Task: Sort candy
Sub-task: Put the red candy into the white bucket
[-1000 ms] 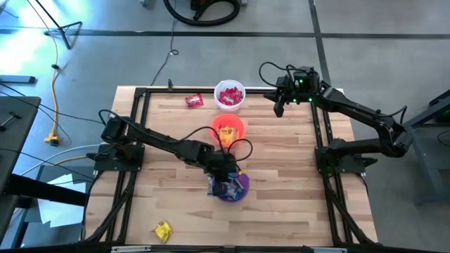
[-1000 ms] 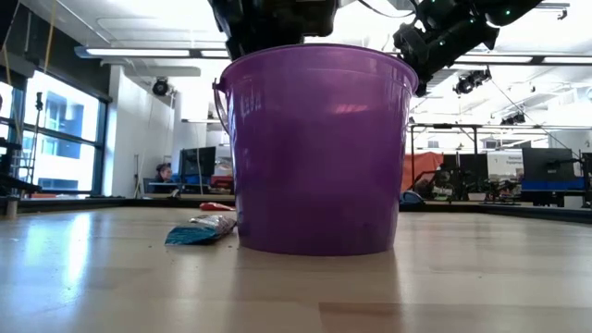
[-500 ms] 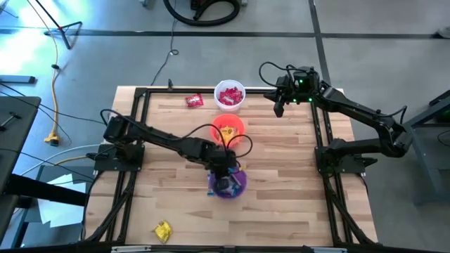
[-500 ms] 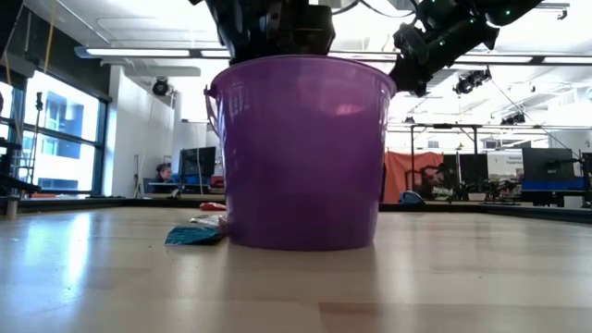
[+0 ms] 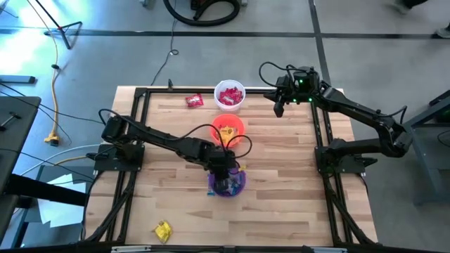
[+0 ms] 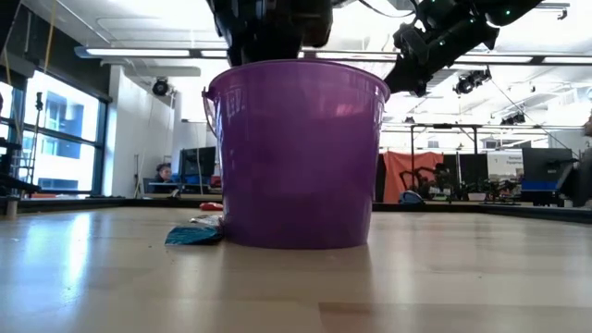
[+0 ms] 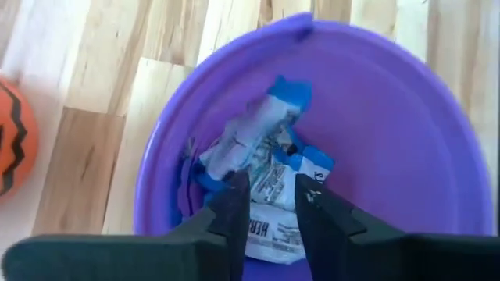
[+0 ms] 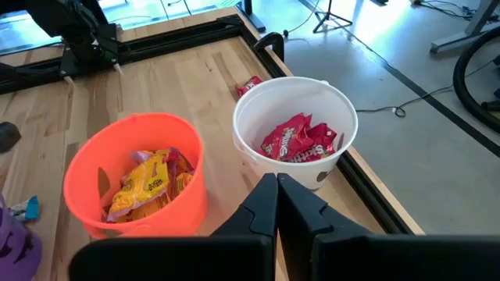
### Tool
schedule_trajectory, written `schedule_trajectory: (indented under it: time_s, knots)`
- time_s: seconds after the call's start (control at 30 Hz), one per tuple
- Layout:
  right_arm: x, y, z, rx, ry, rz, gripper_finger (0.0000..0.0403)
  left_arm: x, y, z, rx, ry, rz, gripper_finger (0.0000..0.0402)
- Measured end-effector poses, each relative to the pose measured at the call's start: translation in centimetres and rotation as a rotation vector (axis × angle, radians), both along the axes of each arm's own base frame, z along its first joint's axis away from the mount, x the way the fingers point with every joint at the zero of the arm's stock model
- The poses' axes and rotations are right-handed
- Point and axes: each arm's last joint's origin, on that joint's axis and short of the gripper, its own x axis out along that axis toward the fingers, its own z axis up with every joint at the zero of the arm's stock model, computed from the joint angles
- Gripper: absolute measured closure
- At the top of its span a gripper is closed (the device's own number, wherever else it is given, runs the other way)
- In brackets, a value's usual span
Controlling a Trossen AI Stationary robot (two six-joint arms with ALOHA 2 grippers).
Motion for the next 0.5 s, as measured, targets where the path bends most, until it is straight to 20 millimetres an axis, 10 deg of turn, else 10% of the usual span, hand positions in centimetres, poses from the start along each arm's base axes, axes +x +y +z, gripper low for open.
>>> schedule_trajectory:
  time_s: [0.5]
  knots:
    - [0.0, 0.0, 0.0, 0.002, -0.001, 0.002, 0.0403, 0.5, 0.4, 7.9, 0.112, -0.209, -0.068, 0.0313]
